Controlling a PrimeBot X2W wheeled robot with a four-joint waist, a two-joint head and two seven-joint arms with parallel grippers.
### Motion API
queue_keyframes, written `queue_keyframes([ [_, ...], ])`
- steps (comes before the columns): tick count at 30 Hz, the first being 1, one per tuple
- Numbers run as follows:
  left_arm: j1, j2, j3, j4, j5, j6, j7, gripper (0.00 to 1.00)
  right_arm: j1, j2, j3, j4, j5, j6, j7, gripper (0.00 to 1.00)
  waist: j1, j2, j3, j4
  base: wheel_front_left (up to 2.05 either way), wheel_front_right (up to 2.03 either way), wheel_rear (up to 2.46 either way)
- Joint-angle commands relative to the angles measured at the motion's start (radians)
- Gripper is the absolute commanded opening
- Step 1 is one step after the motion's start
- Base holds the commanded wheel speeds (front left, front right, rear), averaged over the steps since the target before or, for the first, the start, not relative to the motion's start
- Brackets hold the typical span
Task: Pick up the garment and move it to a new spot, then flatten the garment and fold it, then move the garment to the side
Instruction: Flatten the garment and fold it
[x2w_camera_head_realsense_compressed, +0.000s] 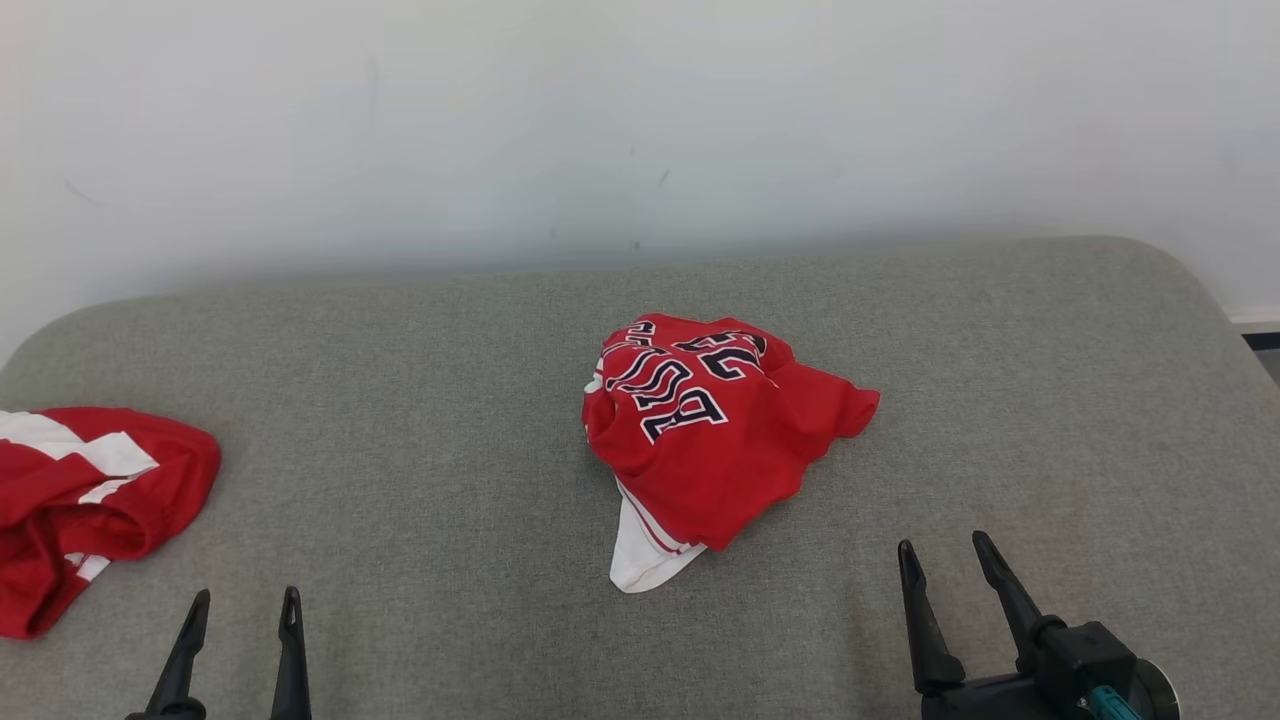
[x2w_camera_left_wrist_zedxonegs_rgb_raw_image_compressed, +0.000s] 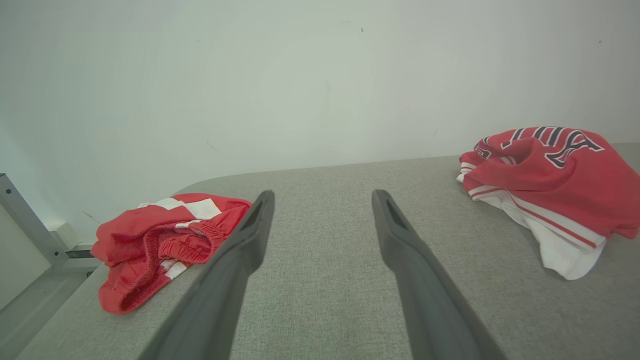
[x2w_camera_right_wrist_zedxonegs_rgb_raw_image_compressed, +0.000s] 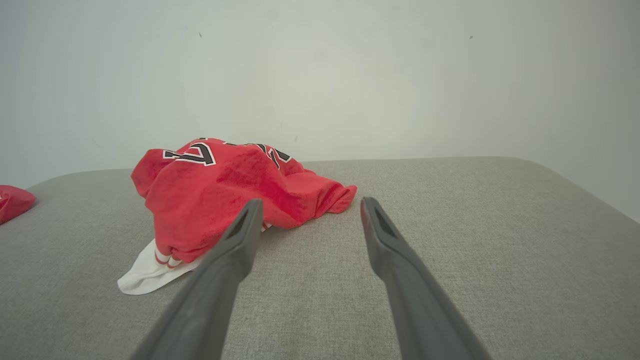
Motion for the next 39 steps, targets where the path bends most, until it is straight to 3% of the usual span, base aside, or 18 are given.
queue_keyframes([
  [1,0.005,-0.003,0.003,0.003,0.001,-0.003,-0.003,1.00,0.001,0.001,0.001,0.002,-0.004,-0.002,-0.001,1.00,0.0000,0.0000,0.001,-0.001,0.00,0.00,0.00],
  [30,-0.019,-0.022,0.001,0.031,-0.015,-0.013,-0.003,1.00,-0.005,0.001,0.006,0.007,0.002,-0.002,-0.001,1.00,0.0000,0.0000,0.008,-0.007,0.00,0.00,0.00],
  [37,-0.074,-0.041,-0.068,0.084,-0.041,-0.030,-0.003,1.00,-0.022,0.001,0.027,0.012,0.004,-0.002,-0.001,1.00,0.0000,0.0000,0.026,-0.073,0.00,0.00,0.00],
  [39,-0.124,-0.041,-0.128,0.137,-0.043,-0.036,-0.003,1.00,-0.031,0.001,0.027,0.011,0.003,-0.002,-0.001,1.00,0.0000,0.0000,0.041,-0.110,0.00,0.00,0.00],
])
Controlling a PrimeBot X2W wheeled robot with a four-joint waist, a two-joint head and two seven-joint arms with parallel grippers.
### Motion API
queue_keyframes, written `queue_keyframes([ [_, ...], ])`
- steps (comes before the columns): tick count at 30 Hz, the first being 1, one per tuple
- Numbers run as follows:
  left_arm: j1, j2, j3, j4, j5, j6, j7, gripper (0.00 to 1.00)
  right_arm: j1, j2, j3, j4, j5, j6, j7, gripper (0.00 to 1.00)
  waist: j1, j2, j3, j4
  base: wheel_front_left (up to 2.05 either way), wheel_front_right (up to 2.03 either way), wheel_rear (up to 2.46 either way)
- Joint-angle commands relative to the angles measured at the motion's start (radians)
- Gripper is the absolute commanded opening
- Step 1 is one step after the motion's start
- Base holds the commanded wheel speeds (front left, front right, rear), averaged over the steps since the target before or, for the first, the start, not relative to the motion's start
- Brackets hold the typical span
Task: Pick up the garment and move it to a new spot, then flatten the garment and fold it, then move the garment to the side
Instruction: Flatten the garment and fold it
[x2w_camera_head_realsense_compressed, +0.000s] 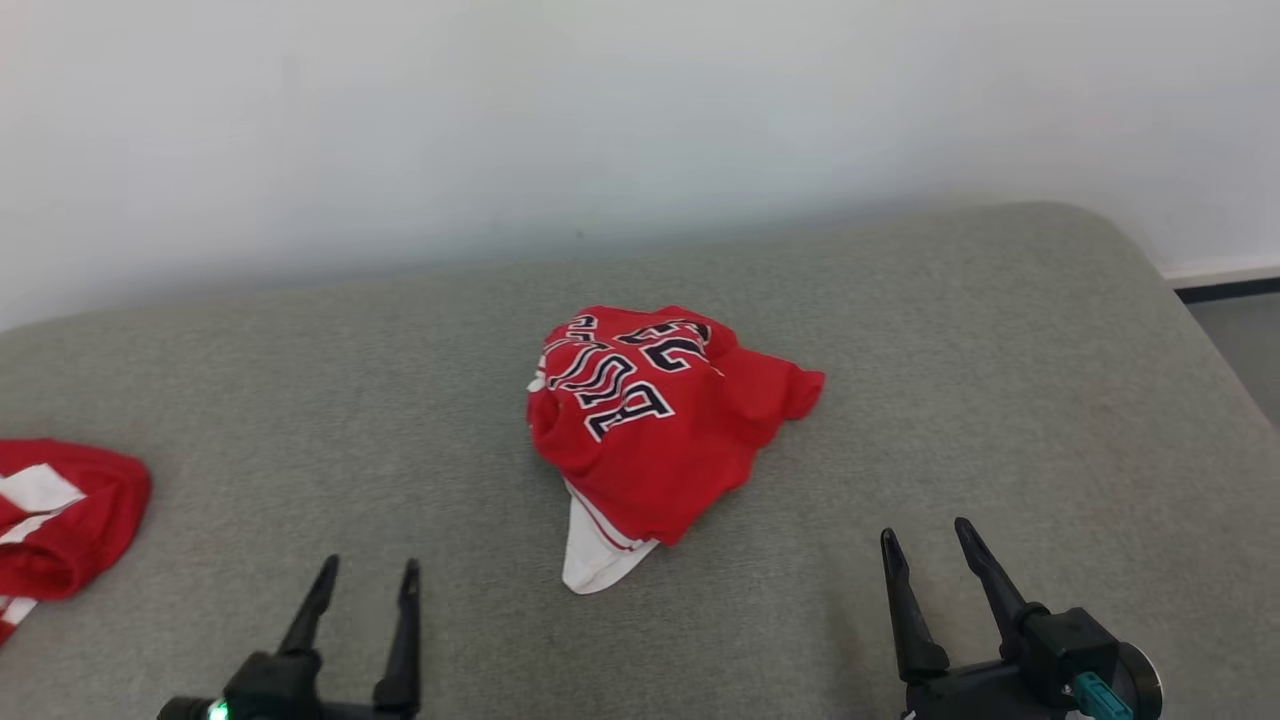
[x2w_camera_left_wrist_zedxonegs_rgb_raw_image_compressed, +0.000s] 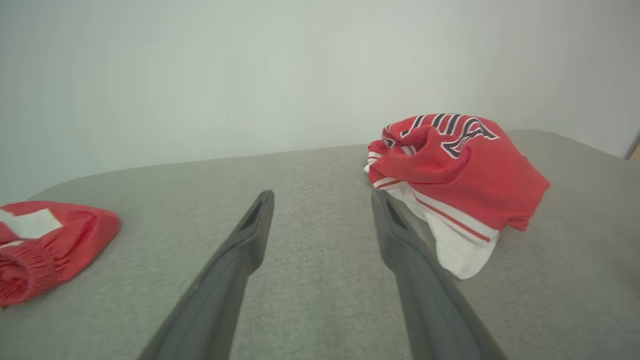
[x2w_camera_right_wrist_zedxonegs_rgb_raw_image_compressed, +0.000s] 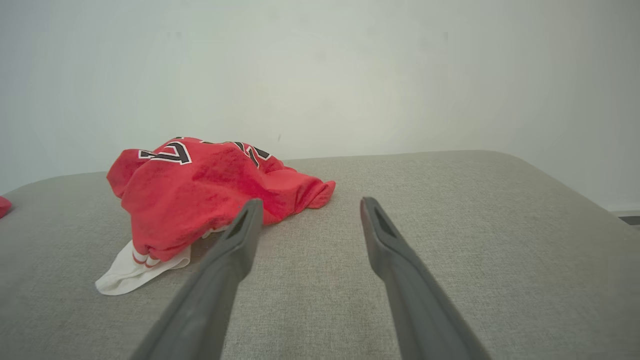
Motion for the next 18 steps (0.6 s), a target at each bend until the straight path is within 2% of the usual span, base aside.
queue_keyframes([
  [1,-0.024,-0.003,-0.012,0.012,-0.019,-0.003,-0.003,1.00,-0.008,0.001,0.001,-0.001,0.001,-0.002,-0.001,1.00,0.0000,-0.0001,0.022,-0.045,0.00,0.00,0.00],
  [9,-0.145,0.025,-0.163,0.185,-0.067,-0.005,-0.003,1.00,-0.029,0.001,-0.001,-0.008,0.009,-0.002,-0.001,1.00,0.0000,-0.0001,0.079,-0.155,0.00,0.00,0.00],
  [14,-0.204,0.053,-0.222,0.293,-0.074,-0.005,-0.003,1.00,-0.038,0.002,-0.009,-0.015,0.018,-0.002,-0.001,1.00,0.0000,-0.0001,0.114,-0.204,0.00,0.00,0.00],
  [18,-0.243,0.063,-0.234,0.379,-0.075,-0.005,-0.003,1.00,-0.045,0.002,-0.010,-0.022,0.026,-0.002,-0.001,1.00,0.0000,-0.0001,0.135,-0.223,0.00,0.00,0.00],
])
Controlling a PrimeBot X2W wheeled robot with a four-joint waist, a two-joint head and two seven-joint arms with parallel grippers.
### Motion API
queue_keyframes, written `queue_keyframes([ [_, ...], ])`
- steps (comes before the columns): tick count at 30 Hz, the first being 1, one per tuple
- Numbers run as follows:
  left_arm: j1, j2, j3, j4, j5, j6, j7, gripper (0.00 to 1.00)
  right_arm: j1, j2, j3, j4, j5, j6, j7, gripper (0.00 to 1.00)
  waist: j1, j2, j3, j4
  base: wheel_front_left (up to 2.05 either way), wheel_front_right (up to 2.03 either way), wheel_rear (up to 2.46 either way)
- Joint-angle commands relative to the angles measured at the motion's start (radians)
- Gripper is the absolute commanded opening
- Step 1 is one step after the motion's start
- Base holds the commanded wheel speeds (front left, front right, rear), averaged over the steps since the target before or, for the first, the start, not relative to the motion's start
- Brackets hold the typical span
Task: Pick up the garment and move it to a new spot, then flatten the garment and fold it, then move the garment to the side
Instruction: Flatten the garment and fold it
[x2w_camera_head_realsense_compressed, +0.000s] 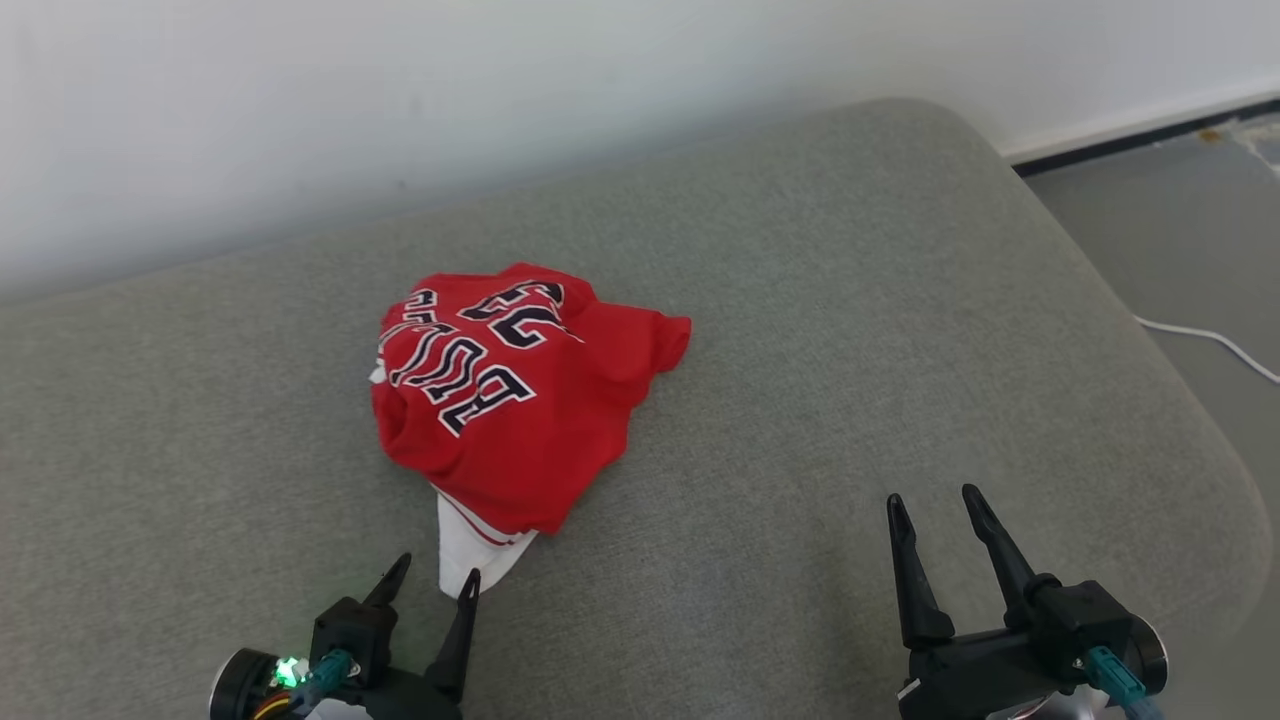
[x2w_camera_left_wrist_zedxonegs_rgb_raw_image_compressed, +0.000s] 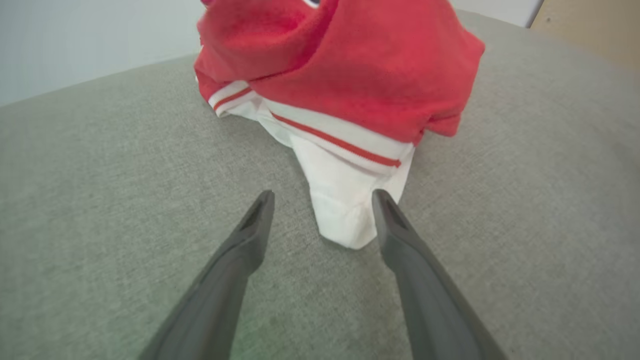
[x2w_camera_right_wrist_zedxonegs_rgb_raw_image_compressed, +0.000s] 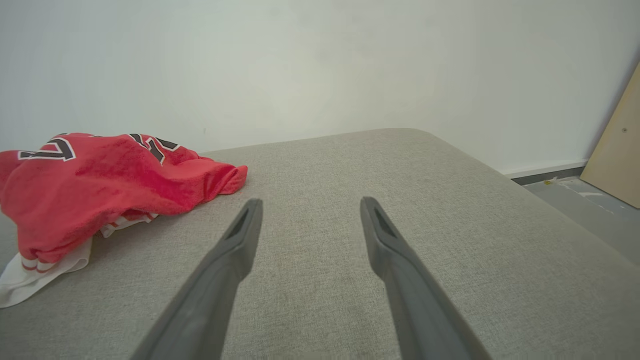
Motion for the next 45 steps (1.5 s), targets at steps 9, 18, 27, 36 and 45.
queue_keyframes([
  [9,-0.074,-0.026,-0.023,0.095,-0.046,0.002,-0.003,0.00,-0.010,0.002,-0.006,-0.007,0.013,-0.002,-0.001,1.00,-0.0002,-0.0002,0.029,-0.011,0.00,0.00,0.00],
  [18,-0.034,-0.010,0.046,-0.085,-0.016,0.019,-0.003,0.00,0.019,0.002,-0.018,-0.003,0.012,-0.002,-0.001,1.00,-0.0002,-0.0002,-0.008,0.088,0.00,0.00,0.00],
  [27,0.100,0.063,0.072,-0.312,0.052,0.070,-0.003,0.00,0.049,0.002,-0.013,0.011,0.023,-0.002,-0.001,1.00,-0.0002,-0.0002,-0.058,0.240,0.00,0.00,0.00],
  [36,0.301,0.047,0.058,-0.401,-0.005,0.085,0.069,0.00,0.053,0.002,0.003,0.023,0.034,-0.002,-0.001,1.00,-0.0002,-0.0002,-0.058,0.293,0.00,0.00,0.00],
  [45,0.344,-0.035,-0.033,-0.254,-0.060,0.031,0.048,0.02,0.049,0.002,-0.011,0.026,0.021,-0.002,0.000,1.00,-0.0002,-0.0002,-0.049,0.295,0.00,0.00,0.00],
])
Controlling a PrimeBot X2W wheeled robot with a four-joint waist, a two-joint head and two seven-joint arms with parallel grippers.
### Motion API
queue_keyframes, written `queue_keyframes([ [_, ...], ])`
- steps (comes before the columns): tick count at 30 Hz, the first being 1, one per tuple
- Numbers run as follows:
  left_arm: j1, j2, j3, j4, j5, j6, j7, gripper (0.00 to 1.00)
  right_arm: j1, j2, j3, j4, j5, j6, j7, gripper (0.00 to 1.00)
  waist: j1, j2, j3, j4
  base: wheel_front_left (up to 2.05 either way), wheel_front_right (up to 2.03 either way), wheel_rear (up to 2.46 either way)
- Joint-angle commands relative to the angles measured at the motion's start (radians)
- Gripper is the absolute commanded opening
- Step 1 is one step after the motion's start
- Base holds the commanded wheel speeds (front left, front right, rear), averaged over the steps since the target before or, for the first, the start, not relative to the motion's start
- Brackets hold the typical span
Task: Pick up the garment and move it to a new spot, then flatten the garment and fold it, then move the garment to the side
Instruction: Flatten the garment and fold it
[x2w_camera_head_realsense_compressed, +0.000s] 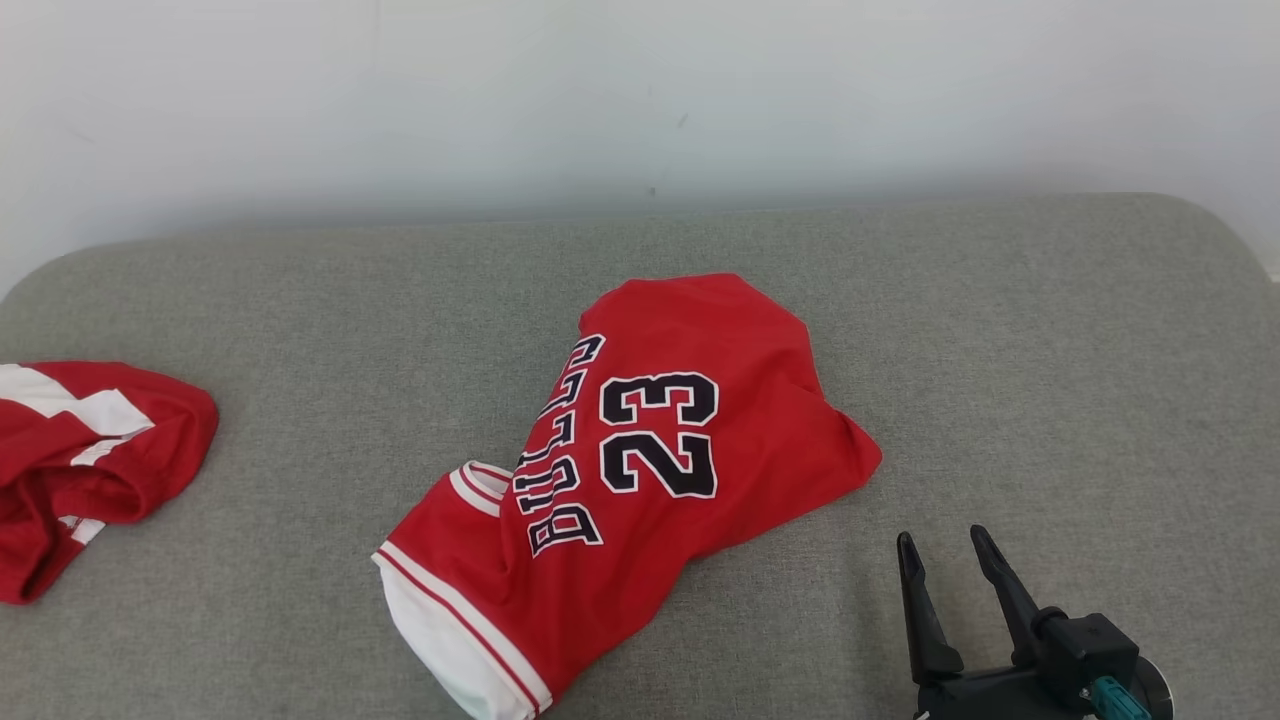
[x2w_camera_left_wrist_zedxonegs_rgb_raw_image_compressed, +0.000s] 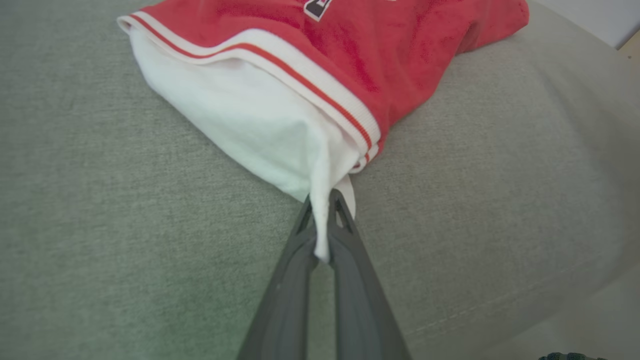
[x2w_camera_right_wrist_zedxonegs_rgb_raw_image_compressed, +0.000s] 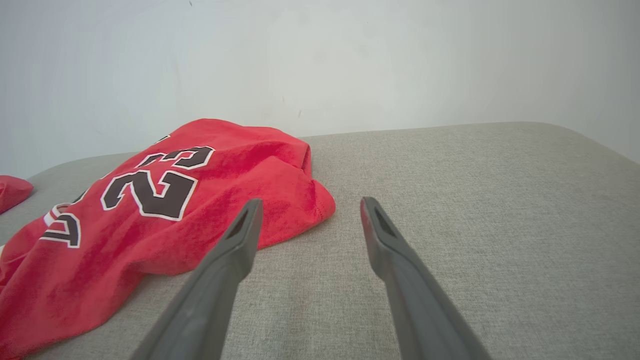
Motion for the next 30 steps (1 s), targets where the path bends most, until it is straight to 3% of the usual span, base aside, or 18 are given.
queue_keyframes([
  [1,-0.024,-0.007,-0.010,0.004,0.006,-0.006,-0.017,1.00,0.003,0.001,-0.004,0.000,-0.006,-0.002,0.000,1.00,0.0000,-0.0001,0.000,0.003,0.00,0.00,0.00],
  [7,-0.076,0.006,0.026,-0.085,0.009,0.010,-0.050,1.00,0.000,0.001,-0.002,-0.003,-0.002,-0.002,0.000,1.00,0.0000,-0.0001,0.001,0.005,0.00,0.00,0.00],
  [17,-0.151,0.119,0.117,-0.309,0.010,0.034,-0.007,1.00,-0.020,0.001,0.010,-0.003,0.024,-0.002,0.000,1.00,0.0000,-0.0001,0.028,-0.044,0.00,0.00,0.00],
  [24,-0.247,0.218,0.150,-0.341,0.001,0.010,0.087,1.00,-0.048,0.001,0.018,-0.002,0.036,-0.002,0.000,1.00,0.0000,-0.0001,0.068,-0.096,0.00,0.00,0.00],
  [28,-0.317,0.264,0.169,-0.328,-0.058,-0.010,0.140,1.00,-0.070,0.002,0.027,-0.006,0.051,-0.002,0.000,1.00,0.0000,-0.0001,0.097,-0.131,0.00,0.00,0.00],
  [30,-0.352,0.315,0.168,-0.308,-0.104,-0.025,0.196,1.00,-0.088,0.001,0.042,-0.007,0.064,-0.002,0.000,1.00,0.0000,-0.0001,0.119,-0.161,0.00,0.00,0.00],
])
